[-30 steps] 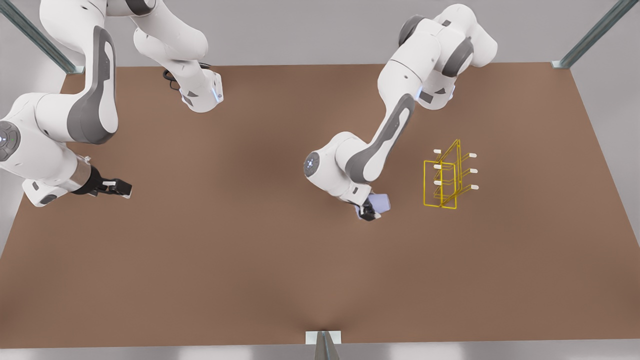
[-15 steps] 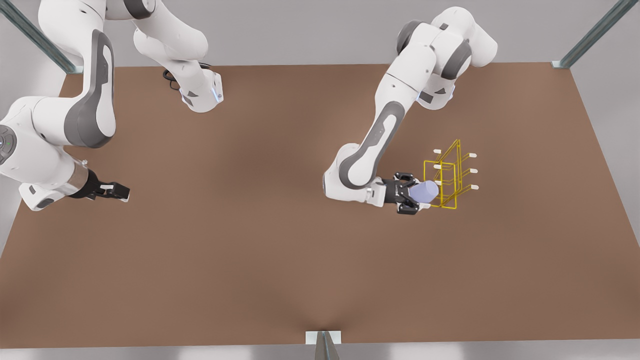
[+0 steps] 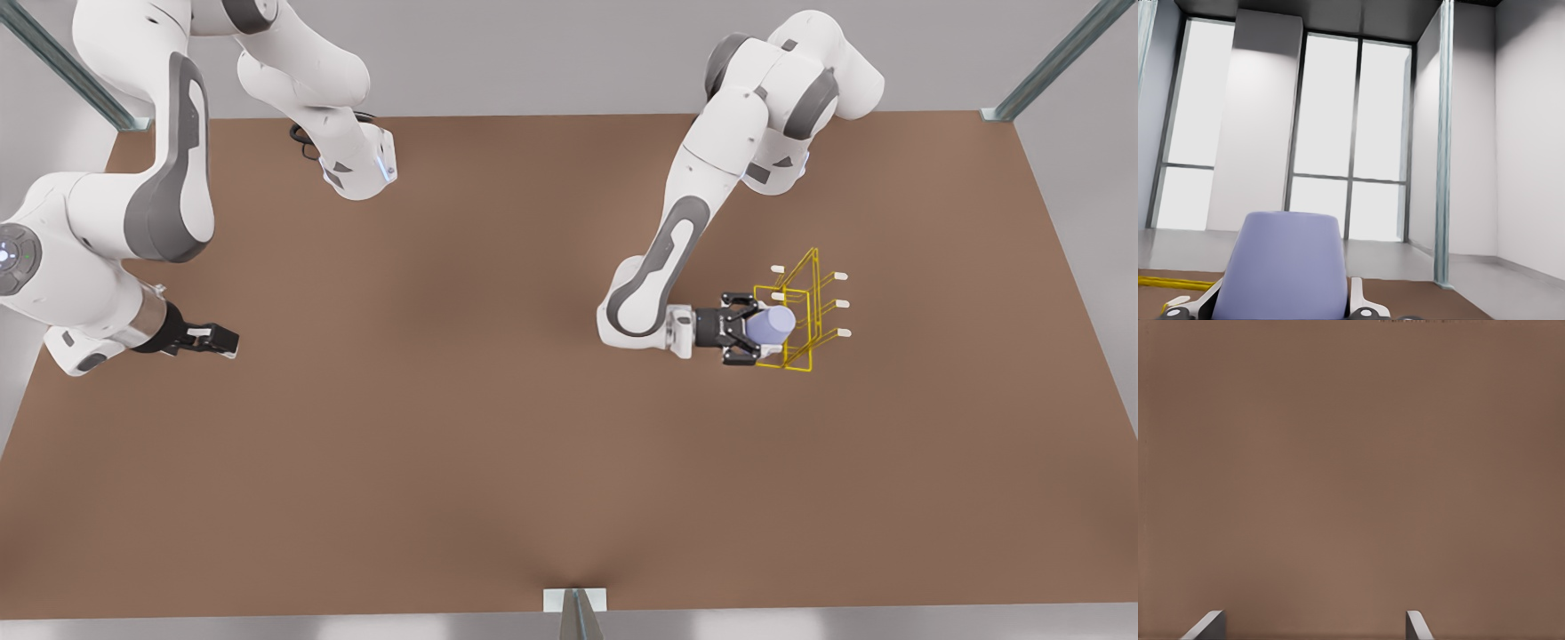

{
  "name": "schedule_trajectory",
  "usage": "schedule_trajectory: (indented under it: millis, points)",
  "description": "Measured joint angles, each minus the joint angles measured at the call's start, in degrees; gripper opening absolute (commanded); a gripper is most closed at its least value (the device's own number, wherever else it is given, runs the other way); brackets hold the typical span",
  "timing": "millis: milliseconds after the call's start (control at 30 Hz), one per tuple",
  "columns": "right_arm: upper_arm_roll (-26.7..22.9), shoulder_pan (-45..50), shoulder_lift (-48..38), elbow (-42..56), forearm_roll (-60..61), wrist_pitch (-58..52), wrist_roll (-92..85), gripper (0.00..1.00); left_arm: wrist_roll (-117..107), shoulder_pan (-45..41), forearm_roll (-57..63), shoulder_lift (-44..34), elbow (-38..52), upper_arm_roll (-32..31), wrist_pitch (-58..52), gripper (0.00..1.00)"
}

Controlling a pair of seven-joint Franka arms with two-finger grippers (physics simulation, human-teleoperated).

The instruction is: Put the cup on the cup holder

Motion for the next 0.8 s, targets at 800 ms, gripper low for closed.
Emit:
schedule_trajectory:
  millis: [800]
  points:
    - [-0.17, -0.51, 0.58, 0.05, 0.10, 0.06, -0.22, 1.00, -6.57, 1.66, 3.44, -3.39, -9.58, -0.01, 2.85, 0.74]
